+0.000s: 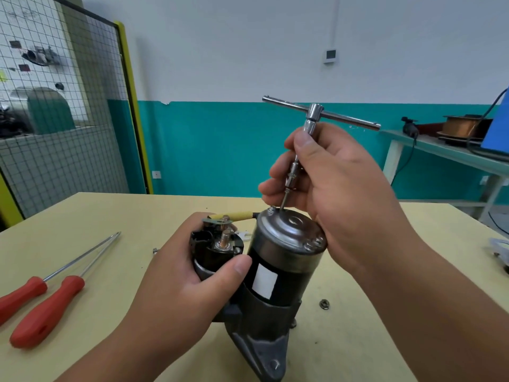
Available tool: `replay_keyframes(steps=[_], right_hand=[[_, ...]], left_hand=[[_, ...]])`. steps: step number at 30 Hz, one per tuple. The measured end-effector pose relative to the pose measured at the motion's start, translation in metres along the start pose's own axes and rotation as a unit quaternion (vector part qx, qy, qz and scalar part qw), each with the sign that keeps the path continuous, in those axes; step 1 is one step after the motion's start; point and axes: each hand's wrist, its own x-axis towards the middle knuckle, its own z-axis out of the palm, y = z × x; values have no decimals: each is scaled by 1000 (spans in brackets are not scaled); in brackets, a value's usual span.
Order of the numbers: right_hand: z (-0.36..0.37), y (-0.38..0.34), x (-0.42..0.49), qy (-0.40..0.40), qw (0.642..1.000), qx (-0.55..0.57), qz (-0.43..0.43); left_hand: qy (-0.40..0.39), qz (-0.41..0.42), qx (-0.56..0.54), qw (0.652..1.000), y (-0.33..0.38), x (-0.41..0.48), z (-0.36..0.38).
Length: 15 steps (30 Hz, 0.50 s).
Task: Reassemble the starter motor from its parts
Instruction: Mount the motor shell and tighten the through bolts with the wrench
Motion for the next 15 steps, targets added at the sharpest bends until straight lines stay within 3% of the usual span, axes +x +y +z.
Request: replay_keyframes(steps=[10,15], right_hand=[[0,17,-1,-36,997,-54,38],[-1,22,0,-62,995,-71,17]], left_hand=[[14,-14,-20,1000,-6,3,-2],[1,-10,-32,999,-8,3,-3]])
